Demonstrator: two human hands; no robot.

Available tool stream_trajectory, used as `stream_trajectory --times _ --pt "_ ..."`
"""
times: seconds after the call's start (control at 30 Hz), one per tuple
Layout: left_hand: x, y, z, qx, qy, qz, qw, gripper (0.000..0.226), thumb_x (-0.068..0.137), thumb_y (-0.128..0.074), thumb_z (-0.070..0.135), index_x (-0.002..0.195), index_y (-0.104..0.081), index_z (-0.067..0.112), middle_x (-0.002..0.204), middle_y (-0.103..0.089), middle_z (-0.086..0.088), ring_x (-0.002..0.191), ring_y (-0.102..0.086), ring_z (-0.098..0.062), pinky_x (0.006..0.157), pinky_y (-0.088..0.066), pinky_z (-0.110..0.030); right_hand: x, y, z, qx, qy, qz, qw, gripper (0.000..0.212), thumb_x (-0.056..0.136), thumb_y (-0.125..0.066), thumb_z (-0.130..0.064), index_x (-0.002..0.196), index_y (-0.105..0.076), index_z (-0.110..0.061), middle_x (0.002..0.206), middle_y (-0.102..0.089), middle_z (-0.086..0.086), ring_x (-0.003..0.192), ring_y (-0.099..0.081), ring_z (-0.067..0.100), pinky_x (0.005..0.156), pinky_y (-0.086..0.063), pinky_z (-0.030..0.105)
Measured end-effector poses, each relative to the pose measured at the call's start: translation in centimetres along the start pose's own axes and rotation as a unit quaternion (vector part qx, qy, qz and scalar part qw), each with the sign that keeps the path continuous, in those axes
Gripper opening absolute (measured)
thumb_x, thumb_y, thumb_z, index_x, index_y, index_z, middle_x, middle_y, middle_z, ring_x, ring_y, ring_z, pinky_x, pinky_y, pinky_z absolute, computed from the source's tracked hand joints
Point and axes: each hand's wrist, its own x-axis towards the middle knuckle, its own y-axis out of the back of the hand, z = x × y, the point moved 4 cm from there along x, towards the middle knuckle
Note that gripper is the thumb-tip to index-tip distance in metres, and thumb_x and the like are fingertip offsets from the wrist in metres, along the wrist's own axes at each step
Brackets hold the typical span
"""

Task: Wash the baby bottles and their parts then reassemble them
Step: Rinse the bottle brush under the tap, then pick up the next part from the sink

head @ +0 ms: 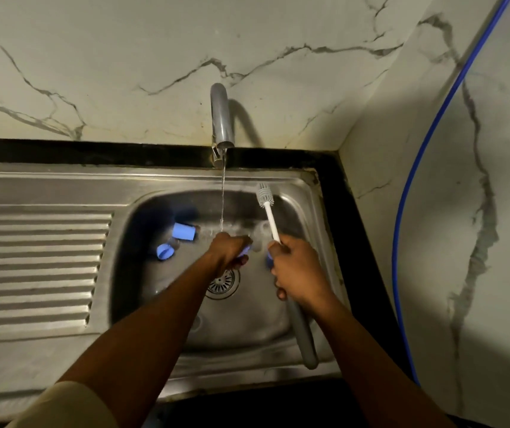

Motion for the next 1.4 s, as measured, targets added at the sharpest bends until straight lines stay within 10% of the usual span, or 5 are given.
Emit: stream_trajectory --times 0.4,0.8,1.13,1.3,1.4 --pt "5.3 -7.4 -8.6 -0.149 0.074 0.114 0.979 0.059 0.073 -0.089 0.022 0.122 -0.064 0.003 0.113 -0.069 -0.012 0.100 -0.066 -0.028 0.083 -0.054 -0.035 2.2 4.9 3.8 0.086 -0.056 0.017 0.995 0.018 0.103 -0.049 -0.018 0.101 -0.062 -0.006 0.049 -0.040 0.002 0.036 -0.034 0.012 0.035 -0.032 0.021" --pt "5.1 -8.0 -7.1 0.140 -0.100 0.155 0.973 0.060 0.078 -0.067 -0.004 0.135 -0.051 0.005 0.134 -0.049 -0.016 0.118 -0.052 -0.031 0.094 -0.037 -0.026 2.7 4.7 4.6 0.122 -0.080 -0.007 0.989 0.024 0.104 -0.050 -0.021 0.087 -0.062 -0.033 0.052 -0.041 0.003 0.037 -0.036 0.010 0.036 -0.034 0.023" --pt "5.1 -10.4 -4.2 0.405 -0.275 0.154 0.859 0.038 0.083 -0.073 0.029 0.118 -0.065 0.018 0.124 -0.049 -0.010 0.112 -0.045 -0.032 0.085 -0.035 -0.040 0.9 3.7 5.0 0.124 -0.078 -0.005 0.989 0.023 0.104 -0.049 -0.022 0.093 -0.065 -0.036 0.050 -0.043 0.000 0.036 -0.038 0.010 0.036 -0.035 0.022" --pt "2.4 -7.2 -3.7 0.016 -0.226 0.167 0.960 0.033 0.075 -0.079 0.024 0.095 -0.061 0.005 0.097 -0.061 -0.009 0.088 -0.059 -0.024 0.074 -0.049 -0.039 -0.8 3.5 4.9 0.098 -0.094 -0.017 0.991 0.019 0.104 -0.047 -0.023 0.102 -0.066 -0.023 0.052 -0.043 0.002 0.035 -0.038 0.009 0.036 -0.033 0.020" --pt "1.8 -2.8 -2.3 -0.394 -0.048 0.091 0.913 0.023 0.087 -0.068 0.019 0.100 -0.065 0.000 0.092 -0.068 -0.016 0.087 -0.067 -0.029 0.069 -0.058 -0.037 -2.0 2.3 3.8 0.081 -0.112 -0.064 0.988 0.018 0.105 -0.045 -0.024 0.106 -0.063 -0.025 0.057 -0.045 0.004 0.037 -0.038 0.009 0.036 -0.033 0.020"
